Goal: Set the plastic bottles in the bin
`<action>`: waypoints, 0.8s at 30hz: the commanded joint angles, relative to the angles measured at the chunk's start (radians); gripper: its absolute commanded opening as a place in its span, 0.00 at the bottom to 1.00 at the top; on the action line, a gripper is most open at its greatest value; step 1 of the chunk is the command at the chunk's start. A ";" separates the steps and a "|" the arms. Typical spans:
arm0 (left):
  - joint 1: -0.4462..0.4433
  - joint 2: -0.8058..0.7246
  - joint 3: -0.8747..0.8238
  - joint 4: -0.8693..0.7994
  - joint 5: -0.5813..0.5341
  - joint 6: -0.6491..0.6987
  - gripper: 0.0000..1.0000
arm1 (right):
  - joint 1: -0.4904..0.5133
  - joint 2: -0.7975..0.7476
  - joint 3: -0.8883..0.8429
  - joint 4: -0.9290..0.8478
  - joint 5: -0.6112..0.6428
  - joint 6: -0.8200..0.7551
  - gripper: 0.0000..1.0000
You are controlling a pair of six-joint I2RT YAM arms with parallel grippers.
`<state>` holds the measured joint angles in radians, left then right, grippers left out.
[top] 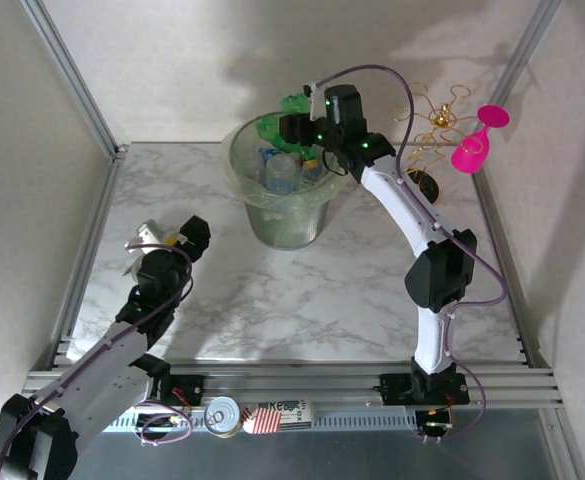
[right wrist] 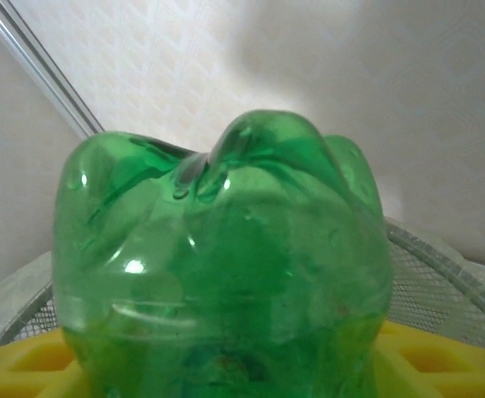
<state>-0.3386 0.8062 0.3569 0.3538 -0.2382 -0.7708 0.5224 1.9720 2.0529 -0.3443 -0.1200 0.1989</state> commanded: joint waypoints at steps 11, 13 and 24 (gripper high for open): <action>0.012 -0.007 0.005 -0.009 0.004 -0.012 0.99 | 0.010 -0.049 0.015 0.004 0.089 -0.032 0.89; 0.011 -0.004 0.008 -0.007 0.003 -0.010 0.99 | 0.010 -0.071 -0.009 0.014 0.100 -0.035 0.91; 0.026 0.008 0.055 -0.022 -0.053 0.065 1.00 | 0.010 -0.372 -0.373 0.147 0.316 -0.089 0.99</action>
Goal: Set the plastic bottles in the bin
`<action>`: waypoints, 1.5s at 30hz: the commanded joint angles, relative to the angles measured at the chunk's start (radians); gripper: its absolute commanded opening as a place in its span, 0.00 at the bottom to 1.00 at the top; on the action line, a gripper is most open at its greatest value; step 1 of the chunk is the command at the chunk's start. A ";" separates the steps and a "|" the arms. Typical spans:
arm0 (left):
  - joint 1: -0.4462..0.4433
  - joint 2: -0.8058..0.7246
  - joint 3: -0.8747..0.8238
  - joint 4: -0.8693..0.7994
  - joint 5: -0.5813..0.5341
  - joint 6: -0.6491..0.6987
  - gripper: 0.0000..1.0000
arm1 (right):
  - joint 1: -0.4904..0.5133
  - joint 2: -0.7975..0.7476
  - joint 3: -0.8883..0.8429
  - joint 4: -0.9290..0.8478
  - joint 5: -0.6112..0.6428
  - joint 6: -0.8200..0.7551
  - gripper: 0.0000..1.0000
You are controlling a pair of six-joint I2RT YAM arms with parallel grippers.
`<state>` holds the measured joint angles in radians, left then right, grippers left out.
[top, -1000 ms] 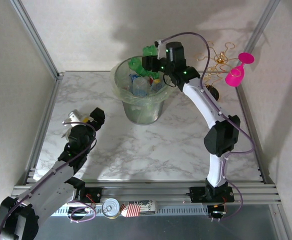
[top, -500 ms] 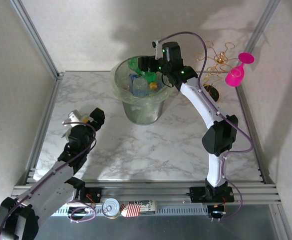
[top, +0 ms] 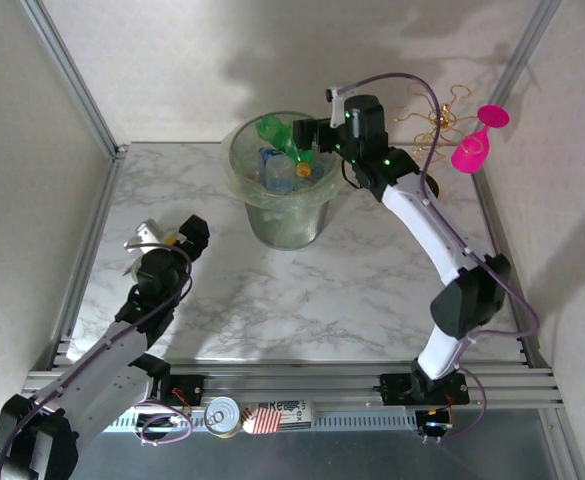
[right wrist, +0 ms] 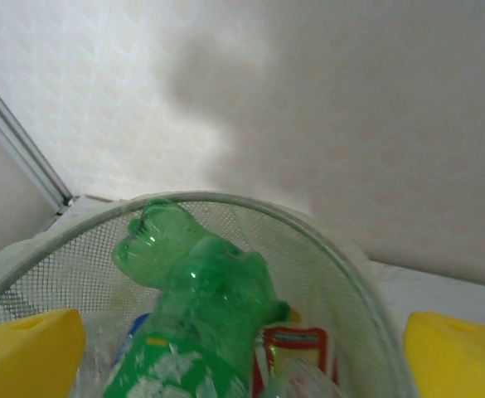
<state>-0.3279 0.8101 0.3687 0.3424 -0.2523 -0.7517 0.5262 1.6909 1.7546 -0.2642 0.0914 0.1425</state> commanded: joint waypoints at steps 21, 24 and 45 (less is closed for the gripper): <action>0.067 0.277 0.155 0.110 -0.263 0.360 1.00 | -0.249 -0.391 -1.123 0.716 0.314 -0.068 0.99; 0.071 0.296 0.141 0.125 -0.320 0.371 0.99 | -0.296 -0.324 -1.169 0.798 0.320 -0.074 0.99; 0.061 0.676 0.042 0.529 -0.482 0.601 1.00 | -0.470 -0.170 -1.529 1.526 0.184 -0.088 0.99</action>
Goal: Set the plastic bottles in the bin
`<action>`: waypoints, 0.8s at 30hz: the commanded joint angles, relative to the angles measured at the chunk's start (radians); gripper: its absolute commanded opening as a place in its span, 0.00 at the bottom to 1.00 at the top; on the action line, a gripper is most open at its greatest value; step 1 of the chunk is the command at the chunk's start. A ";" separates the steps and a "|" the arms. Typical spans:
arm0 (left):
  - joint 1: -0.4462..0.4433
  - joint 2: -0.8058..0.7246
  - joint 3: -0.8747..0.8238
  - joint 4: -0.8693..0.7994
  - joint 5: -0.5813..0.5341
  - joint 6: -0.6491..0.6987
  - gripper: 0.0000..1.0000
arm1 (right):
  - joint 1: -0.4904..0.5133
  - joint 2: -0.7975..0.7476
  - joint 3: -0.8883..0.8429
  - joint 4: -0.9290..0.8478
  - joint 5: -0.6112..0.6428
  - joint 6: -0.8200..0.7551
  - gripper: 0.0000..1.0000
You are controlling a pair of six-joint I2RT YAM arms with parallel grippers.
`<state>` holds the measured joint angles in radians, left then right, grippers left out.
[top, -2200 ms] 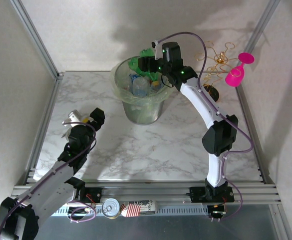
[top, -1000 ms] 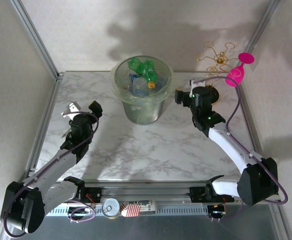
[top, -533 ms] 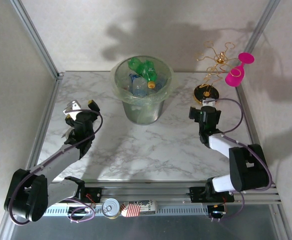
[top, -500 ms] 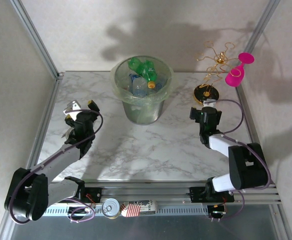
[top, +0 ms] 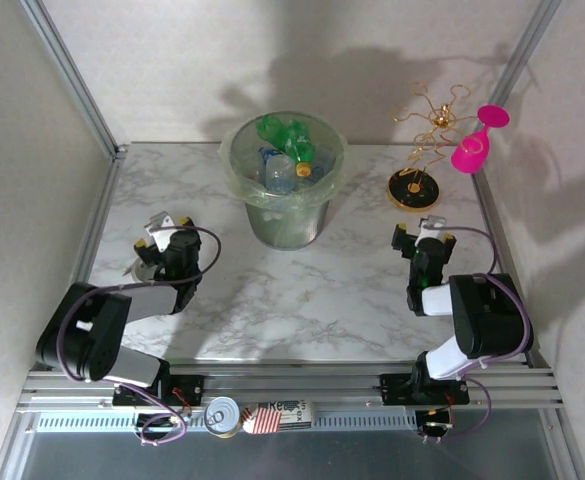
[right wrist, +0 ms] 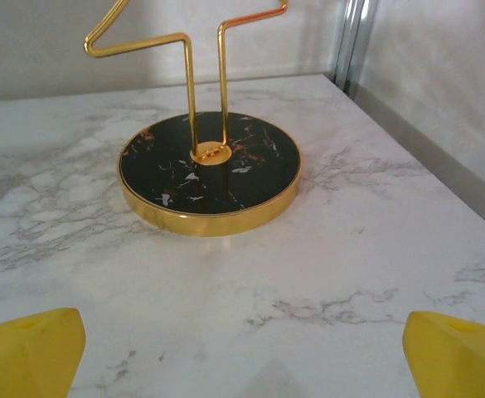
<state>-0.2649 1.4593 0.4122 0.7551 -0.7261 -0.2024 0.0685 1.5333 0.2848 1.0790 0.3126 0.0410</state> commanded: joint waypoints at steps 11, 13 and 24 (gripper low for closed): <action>-0.007 0.042 -0.202 0.599 0.138 0.255 1.00 | -0.015 0.019 -0.093 0.277 -0.018 0.019 0.99; 0.013 0.033 -0.247 0.660 0.186 0.241 1.00 | -0.016 0.018 -0.093 0.273 -0.018 0.019 0.99; 0.125 0.070 -0.241 0.630 0.360 0.144 0.99 | -0.015 0.018 -0.094 0.274 -0.019 0.019 0.99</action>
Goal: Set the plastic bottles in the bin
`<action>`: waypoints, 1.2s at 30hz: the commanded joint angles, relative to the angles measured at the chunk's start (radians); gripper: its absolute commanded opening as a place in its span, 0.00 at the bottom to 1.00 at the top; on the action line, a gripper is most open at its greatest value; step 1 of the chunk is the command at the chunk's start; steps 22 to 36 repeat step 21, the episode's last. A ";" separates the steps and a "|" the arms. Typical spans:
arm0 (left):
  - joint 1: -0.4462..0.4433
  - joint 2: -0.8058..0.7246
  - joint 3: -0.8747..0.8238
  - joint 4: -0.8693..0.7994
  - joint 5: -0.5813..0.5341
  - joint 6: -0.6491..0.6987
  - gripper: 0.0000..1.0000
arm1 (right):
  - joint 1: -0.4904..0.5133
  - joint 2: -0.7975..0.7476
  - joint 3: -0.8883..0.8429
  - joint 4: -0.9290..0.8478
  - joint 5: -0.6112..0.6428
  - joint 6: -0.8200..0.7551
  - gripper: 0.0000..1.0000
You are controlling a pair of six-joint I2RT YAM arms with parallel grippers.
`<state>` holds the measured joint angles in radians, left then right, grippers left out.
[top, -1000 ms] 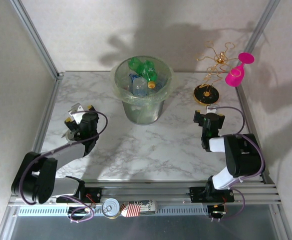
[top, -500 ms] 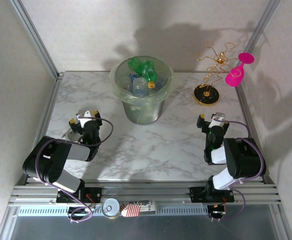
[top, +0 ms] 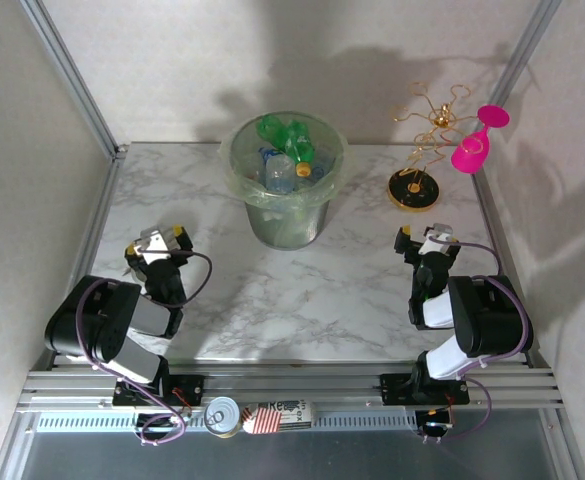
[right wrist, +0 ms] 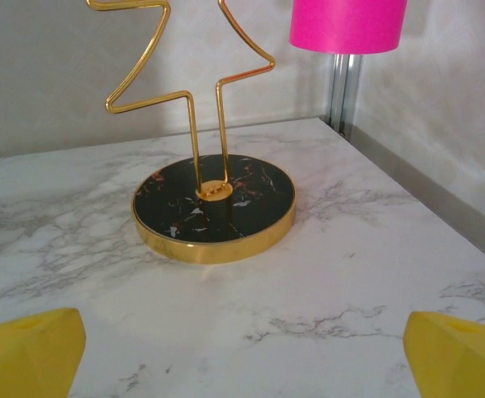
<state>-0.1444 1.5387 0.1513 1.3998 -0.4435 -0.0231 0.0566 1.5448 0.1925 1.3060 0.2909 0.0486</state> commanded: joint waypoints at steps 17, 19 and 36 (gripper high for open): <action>-0.001 0.012 0.030 0.004 0.048 -0.032 1.00 | -0.003 0.006 0.001 0.044 0.002 0.011 0.99; 0.000 0.013 0.030 0.005 0.048 -0.033 0.99 | -0.004 0.006 -0.001 0.047 0.002 0.011 0.99; 0.000 0.013 0.030 0.002 0.048 -0.034 1.00 | -0.004 0.007 -0.002 0.051 0.005 0.010 0.99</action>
